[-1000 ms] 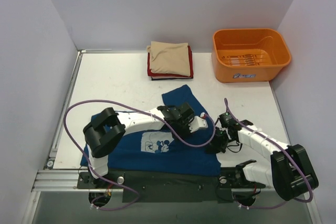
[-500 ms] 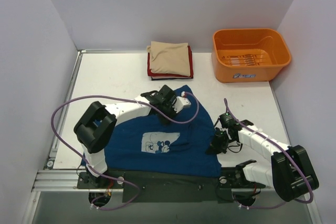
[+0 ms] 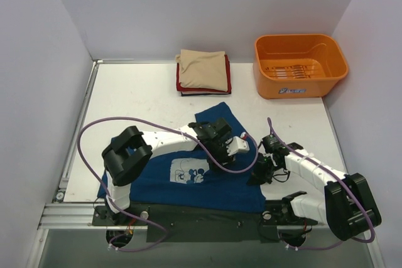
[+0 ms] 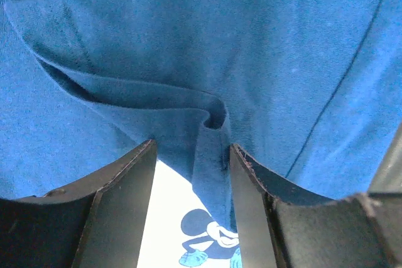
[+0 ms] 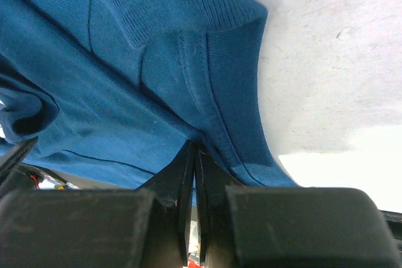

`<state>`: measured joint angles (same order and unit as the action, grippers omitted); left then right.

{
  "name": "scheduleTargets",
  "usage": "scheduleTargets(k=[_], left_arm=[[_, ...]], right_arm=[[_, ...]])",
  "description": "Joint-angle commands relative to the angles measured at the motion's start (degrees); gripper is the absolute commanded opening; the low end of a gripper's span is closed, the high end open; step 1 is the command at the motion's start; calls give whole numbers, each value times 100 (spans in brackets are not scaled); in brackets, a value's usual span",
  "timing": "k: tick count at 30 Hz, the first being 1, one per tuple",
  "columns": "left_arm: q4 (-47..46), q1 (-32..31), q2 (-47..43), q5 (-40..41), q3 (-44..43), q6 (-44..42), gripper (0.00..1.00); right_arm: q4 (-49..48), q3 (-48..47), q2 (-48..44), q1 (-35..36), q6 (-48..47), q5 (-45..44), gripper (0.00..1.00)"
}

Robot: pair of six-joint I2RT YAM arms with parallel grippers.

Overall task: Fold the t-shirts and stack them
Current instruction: Fold the flattened tshirt in 1/3 of the way

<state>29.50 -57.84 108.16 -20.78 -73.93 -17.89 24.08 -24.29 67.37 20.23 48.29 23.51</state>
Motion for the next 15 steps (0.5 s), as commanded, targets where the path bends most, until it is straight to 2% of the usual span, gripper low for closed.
scheduleTargets(k=[1, 4, 6, 7, 9, 15], left_arm=[[-102, -34, 73, 65, -192, -171, 59], [-154, -165, 135, 4, -192, -136, 52], [-111, -183, 153, -198, -218, -83, 38], [-93, -183, 144, -329, -227, -66, 21], [12, -175, 127, -375, -280, -74, 0], [65, 405, -163, 2, -245, 267, 0]], right_arm=[[651, 83, 21, -28, -145, -558, 0], [660, 109, 30, -28, -154, -558, 0], [660, 100, 21, -28, -162, -575, 0], [660, 118, 13, -28, -162, -567, 0], [669, 127, -31, -36, -145, -575, 0], [686, 267, -128, -63, -101, -602, 0]])
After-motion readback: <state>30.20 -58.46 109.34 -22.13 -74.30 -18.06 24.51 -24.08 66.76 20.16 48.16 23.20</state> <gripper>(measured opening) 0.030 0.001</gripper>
